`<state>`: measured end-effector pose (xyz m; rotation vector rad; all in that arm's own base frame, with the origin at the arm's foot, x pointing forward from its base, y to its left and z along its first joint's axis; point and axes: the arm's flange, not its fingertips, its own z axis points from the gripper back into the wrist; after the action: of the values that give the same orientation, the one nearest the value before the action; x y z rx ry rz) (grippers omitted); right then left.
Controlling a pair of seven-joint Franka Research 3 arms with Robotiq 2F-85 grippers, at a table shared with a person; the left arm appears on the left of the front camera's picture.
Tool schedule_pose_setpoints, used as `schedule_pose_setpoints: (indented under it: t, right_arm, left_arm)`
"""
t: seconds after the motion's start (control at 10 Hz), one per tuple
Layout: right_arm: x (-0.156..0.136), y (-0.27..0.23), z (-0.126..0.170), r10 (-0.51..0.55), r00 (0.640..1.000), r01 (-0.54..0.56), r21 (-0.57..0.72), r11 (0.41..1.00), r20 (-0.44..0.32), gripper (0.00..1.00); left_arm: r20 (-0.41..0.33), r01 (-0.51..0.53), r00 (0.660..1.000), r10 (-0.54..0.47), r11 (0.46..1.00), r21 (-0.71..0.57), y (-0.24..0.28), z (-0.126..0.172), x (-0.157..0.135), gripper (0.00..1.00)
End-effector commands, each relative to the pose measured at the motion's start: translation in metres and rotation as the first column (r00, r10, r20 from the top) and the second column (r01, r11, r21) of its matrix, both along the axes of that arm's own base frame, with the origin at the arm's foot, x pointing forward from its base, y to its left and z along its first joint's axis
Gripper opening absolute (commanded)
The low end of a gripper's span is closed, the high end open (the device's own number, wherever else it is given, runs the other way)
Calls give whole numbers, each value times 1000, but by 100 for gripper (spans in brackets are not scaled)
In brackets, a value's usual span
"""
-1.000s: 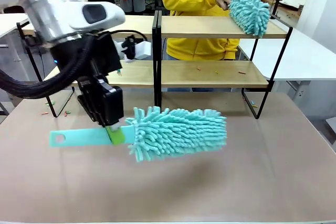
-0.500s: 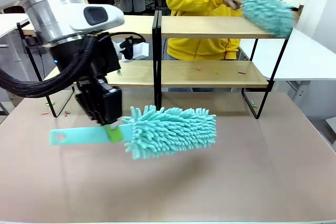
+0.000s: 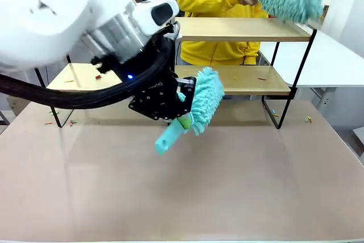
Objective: Clean the shelves.
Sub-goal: Clean another randomly selected level of the Shelf with the Duster.
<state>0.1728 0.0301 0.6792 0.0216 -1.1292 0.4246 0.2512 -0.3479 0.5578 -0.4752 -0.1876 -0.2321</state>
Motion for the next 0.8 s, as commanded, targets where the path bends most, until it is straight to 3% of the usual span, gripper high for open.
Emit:
schedule_pose_setpoints:
  t: [0.0, 0.1, 0.3, 0.5, 0.7]
  right_arm:
    - [0, -1, 1, 7, 1000, -7, 7, 1000, 0, 100]
    - [0, -1, 1, 7, 1000, -7, 7, 1000, 0, 100]
    - [0, -1, 1, 7, 1000, -7, 7, 1000, 0, 100]
    - [0, -1, 1, 7, 1000, -7, 7, 1000, 0, 100]
    - [0, -1, 1, 7, 1000, -7, 7, 1000, 0, 100]
  left_arm:
    - [101, -165, 982, 160, 985, 43, -22, -8, 2, 0]
    - [173, -230, 960, 221, 973, 28, -35, -7, 8, 0]
    - [217, -275, 941, 258, 960, 50, -49, -6, 18, 0]
    - [258, -280, 932, 253, 957, 71, -64, -9, 28, 0]
    - [250, -291, 934, 256, 950, 113, -79, -16, 54, 0]
